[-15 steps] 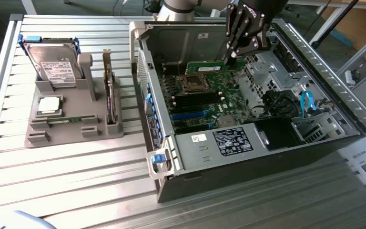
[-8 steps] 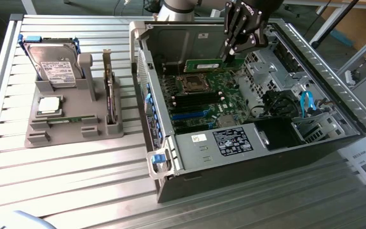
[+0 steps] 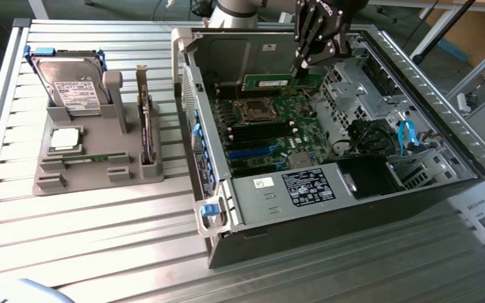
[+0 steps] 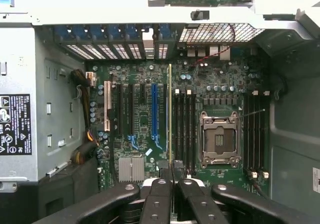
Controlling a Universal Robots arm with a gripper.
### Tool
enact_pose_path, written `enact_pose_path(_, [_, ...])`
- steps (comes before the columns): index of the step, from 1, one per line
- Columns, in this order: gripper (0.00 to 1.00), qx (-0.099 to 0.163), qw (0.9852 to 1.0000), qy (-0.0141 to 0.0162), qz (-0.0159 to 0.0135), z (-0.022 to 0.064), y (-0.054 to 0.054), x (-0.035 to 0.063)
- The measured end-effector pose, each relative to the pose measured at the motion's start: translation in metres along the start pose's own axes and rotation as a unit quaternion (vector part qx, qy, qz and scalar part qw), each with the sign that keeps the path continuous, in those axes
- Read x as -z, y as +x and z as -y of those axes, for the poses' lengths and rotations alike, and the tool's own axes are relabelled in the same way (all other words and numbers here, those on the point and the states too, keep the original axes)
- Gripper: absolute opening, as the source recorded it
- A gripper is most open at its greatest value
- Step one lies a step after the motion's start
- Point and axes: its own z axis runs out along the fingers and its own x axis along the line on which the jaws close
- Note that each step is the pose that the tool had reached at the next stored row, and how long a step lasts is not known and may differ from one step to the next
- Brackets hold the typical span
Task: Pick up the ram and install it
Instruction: 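Pick up the ram and move it above insertion slot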
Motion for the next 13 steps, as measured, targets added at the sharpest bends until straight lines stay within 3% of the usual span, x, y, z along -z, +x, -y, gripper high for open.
enact_pose_path(5, [0.11, 0.000, 1.0000, 0.0000, 0.0000, 0.0000, -0.0062, -0.0005])
enact_pose_path(13, [0.11, 0.000, 1.0000, 0.0000, 0.0001, 0.0001, -0.0064, -0.0014])
